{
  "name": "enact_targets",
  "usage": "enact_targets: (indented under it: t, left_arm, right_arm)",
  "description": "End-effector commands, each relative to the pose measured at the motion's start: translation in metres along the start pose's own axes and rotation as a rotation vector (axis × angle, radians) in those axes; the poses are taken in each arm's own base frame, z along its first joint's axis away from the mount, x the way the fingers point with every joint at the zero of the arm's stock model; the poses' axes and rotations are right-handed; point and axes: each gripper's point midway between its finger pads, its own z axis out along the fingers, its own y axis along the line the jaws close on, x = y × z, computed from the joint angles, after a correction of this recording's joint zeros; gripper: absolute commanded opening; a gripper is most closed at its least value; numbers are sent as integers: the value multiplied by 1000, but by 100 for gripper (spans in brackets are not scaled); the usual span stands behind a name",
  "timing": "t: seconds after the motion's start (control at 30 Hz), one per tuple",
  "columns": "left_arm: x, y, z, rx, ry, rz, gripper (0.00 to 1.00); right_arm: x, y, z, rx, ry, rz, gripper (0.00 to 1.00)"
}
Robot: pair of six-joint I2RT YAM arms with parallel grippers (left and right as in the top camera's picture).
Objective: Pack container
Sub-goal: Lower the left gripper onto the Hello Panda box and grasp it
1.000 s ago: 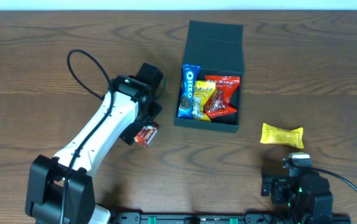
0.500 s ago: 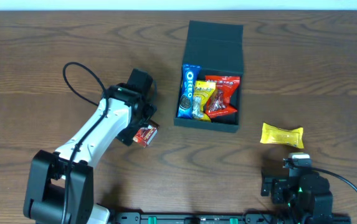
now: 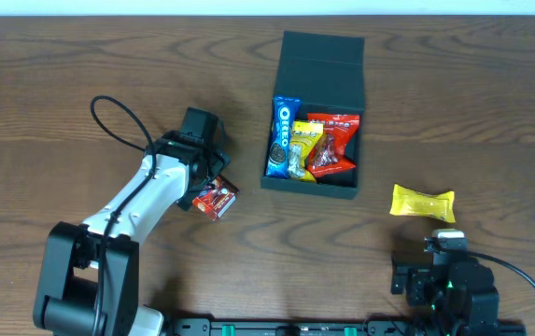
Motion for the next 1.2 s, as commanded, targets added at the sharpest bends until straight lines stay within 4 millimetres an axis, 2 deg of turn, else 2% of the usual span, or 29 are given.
enact_targets:
  t: [0.0,0.33,1.0,1.03,1.17]
  left_arm:
    - [1,9,12,-48,9,30,95]
    - [5,18,33,-101,38,44,95]
    - [8,16,34,-88,53,72,96]
    - [8,17,34,-90,54,73,99]
    - [12,16,35,-83,71,72,80]
  right_arm:
    - [3,-1,1,2,9,-2,99]
    - [3,-1,1,2,9,-2,99]
    - [3,-1,1,2,9,-2,99]
    - [3,-1,1,2,9,-2,99]
    - [3,-1,1,2,9,-2,99]
